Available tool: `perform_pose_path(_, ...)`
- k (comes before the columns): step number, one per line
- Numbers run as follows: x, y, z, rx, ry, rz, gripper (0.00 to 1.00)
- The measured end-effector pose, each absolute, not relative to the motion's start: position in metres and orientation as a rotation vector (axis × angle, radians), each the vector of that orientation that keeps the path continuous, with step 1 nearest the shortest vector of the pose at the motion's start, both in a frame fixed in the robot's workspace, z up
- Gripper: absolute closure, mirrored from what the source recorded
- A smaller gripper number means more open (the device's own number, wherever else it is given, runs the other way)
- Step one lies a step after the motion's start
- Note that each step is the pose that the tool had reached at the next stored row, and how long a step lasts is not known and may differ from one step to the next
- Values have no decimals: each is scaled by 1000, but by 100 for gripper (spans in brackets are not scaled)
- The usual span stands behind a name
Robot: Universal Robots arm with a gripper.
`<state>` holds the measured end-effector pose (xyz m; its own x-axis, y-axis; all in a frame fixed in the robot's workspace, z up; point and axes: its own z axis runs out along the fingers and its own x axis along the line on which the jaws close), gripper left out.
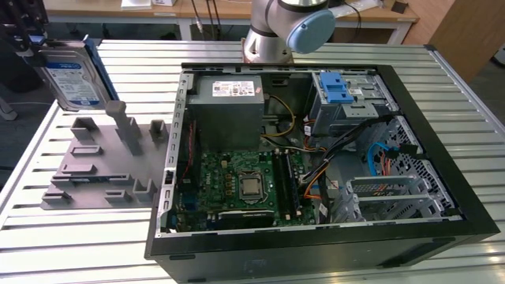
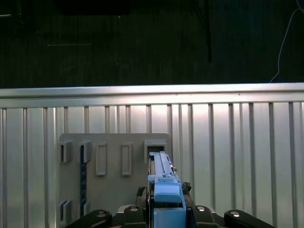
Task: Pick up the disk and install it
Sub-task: 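Pick up the disk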
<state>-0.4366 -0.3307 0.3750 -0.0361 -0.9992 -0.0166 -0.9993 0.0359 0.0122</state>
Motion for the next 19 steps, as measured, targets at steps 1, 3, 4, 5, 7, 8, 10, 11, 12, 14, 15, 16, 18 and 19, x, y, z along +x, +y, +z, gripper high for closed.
perform_pose_path(1,-437,-331,376,-2179,2258,32,63)
perform_pose_path(3,-437,-331,378,-2179,2258,32,63)
perform_pose_path(4,-437,-331,379,-2179,2258,32,63)
perform_pose_path(5,-437,-331,380,-2179,2258,32,63)
perform_pose_path(7,-437,-331,383,-2179,2258,32,63)
perform_pose_path(8,-437,-331,384,-2179,2258,32,63)
perform_pose_path(10,-437,-331,386,-2179,2259,32,63)
perform_pose_path(11,-437,-331,387,-2179,2258,32,63)
perform_pose_path(12,-437,-331,388,-2178,2258,32,63)
perform_pose_path(14,-437,-331,390,-2179,2258,32,63)
perform_pose_path(15,-437,-331,391,-2178,2258,32,63)
perform_pose_path(16,-437,-331,392,-2178,2258,32,63)
perform_pose_path(18,-437,-331,393,-2179,2258,32,63)
perform_pose_path(19,-437,-331,394,-2179,2258,32,63)
